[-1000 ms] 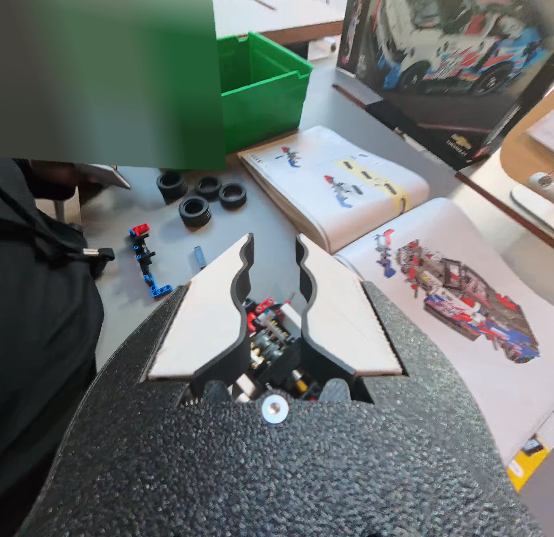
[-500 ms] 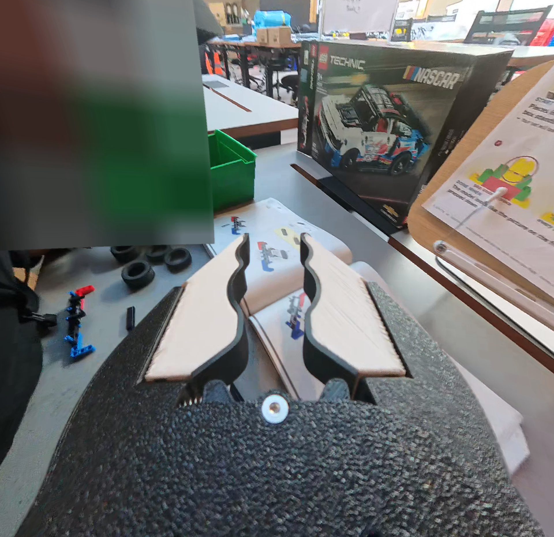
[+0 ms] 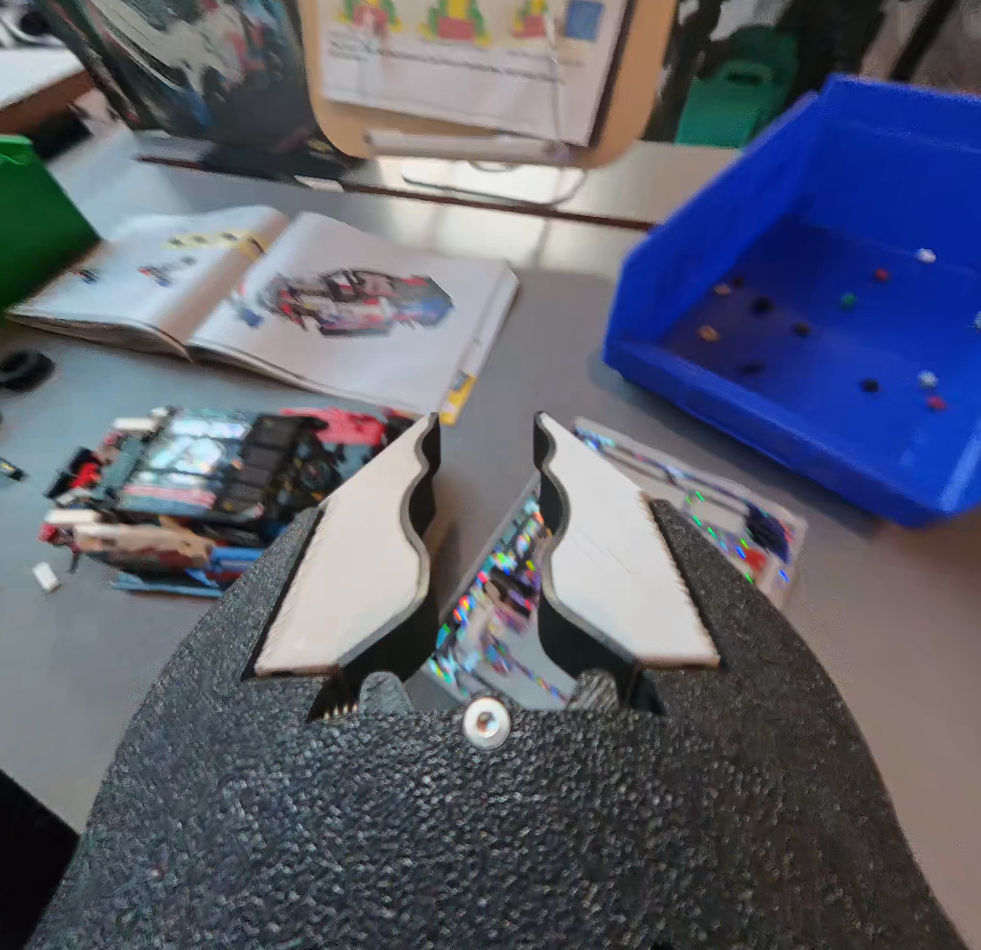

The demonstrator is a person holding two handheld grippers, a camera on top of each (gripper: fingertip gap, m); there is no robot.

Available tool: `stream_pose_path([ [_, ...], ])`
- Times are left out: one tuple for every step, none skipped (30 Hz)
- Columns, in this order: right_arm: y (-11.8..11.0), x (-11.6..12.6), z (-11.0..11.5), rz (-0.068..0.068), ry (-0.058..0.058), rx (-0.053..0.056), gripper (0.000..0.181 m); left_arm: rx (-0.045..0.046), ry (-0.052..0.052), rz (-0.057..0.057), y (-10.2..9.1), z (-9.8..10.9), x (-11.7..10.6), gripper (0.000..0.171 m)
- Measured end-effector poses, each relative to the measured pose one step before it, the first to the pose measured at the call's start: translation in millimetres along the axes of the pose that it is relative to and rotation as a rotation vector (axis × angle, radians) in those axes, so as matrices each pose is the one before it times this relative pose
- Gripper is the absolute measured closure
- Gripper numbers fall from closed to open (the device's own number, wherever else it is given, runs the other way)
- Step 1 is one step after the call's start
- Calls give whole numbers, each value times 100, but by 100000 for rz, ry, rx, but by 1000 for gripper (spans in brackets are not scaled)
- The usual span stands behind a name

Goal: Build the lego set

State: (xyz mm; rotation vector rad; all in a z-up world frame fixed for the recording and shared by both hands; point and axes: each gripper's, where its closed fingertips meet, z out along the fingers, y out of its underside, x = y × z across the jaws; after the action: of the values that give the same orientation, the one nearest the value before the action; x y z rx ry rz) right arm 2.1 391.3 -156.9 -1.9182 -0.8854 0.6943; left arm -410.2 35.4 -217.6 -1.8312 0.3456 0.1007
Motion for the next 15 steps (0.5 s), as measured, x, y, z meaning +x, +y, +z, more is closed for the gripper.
stream_pose_path([
  [1907,1721,-1318,300,4584,-5048,145,369,-2482,1875,-64,-65,-145,114],
  [1971,1517,-1097,821,4166,-4229,145,273,-2494,1979,-44,-56,-155,115],
  [1990,811,-841,1396,250,-4003,145,-160,-2243,1944,-7,6,-121,117],
  [1902,233,-634,1244,-2693,-3318,145,-753,-2343,1864,85,54,-129,118],
  [1689,215,-491,1077,-1839,-2151,145,-1179,-2329,1732,111,100,-138,119],
  [1516,179,-382,310,-1276,-1554,145,-1378,-3080,1324,133,79,-274,122],
  [1351,-49,-270,-753,-2063,-1587,145,-1632,-4063,709,88,-71,-443,126],
  [1100,-169,-170,-1626,-2267,-1379,145,-823,-4418,-1894,-349,-327,-434,133],
  [782,-7,-140,-3324,-563,-772,145,1353,363,-3807,-1376,-676,433,130],
  [553,204,-108,-5237,1001,-622,146,3464,2886,-2770,-2269,-943,1233,125],
  [511,421,-58,-5578,2023,-1587,148,4070,2405,-923,-2618,-831,1736,126],
  [570,727,24,-4652,3060,-2699,151,2150,4512,-483,-2487,-367,2497,129],
  [609,1081,54,-2720,4527,-3234,158,-680,8536,-888,-2085,242,3440,132],
  [665,1274,86,-308,4863,-3694,166,-2806,10573,-1110,-1658,912,4009,134],
  [367,962,84,1345,2045,-2302,166,-3727,8520,-1424,-1297,1646,3825,137],
])
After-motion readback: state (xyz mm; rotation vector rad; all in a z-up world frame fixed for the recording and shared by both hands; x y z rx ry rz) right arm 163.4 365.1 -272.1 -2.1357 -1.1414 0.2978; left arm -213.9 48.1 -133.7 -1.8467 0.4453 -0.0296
